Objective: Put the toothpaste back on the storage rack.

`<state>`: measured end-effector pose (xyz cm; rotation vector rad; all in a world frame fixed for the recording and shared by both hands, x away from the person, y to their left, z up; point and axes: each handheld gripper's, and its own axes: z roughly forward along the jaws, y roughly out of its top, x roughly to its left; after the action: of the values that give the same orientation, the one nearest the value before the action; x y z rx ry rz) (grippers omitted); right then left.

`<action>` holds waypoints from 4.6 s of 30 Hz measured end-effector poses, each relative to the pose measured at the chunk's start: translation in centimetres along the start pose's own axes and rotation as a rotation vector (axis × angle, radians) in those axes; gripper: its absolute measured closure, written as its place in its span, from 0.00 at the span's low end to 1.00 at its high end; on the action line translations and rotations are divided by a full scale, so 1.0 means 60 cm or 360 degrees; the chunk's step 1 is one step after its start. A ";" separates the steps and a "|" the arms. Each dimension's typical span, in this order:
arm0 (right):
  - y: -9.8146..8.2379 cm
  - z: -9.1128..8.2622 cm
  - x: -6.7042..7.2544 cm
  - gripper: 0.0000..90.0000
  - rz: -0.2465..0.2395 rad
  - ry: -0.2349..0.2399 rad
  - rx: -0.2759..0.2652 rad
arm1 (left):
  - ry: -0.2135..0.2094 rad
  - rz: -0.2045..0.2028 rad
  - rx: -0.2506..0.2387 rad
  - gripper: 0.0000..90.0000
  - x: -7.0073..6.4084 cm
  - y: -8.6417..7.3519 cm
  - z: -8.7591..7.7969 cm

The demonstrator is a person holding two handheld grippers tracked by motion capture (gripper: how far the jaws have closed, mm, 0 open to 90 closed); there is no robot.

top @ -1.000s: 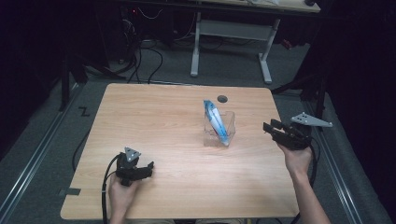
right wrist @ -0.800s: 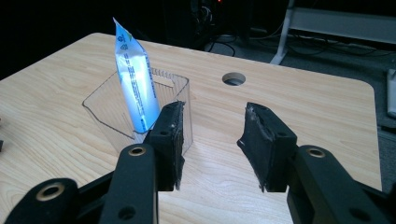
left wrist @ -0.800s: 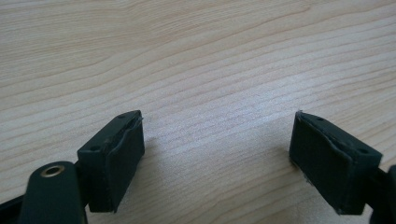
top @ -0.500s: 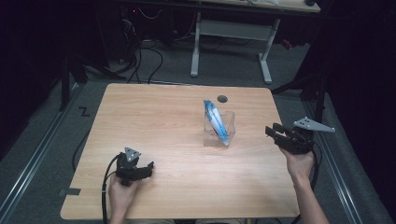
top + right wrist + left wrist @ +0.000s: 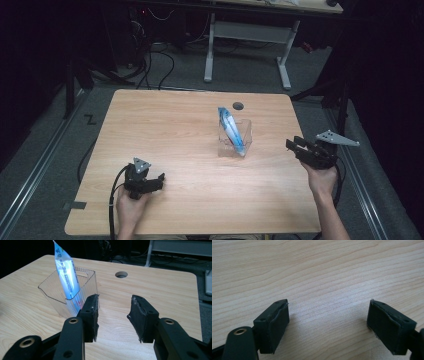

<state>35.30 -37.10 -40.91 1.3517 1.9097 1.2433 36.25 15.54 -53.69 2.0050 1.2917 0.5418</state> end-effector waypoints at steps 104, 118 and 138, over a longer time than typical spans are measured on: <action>-0.113 0.163 0.030 0.61 -0.0130 -0.0091 0.0358 | 0.0000 0.0000 0.0000 0.20 0.000 0.000 0.000; -0.118 0.175 0.030 0.60 -0.0158 -0.0130 0.0372 | 0.0000 0.0000 0.0000 0.20 0.000 0.000 0.000; -0.127 0.190 0.029 0.58 -0.0172 -0.0147 0.0429 | 0.0001 -0.0001 0.0000 0.20 0.000 0.000 0.000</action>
<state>40.07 -31.72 -52.75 1.3884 2.1107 0.8804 36.25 15.53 -53.70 2.0046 1.2925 0.5426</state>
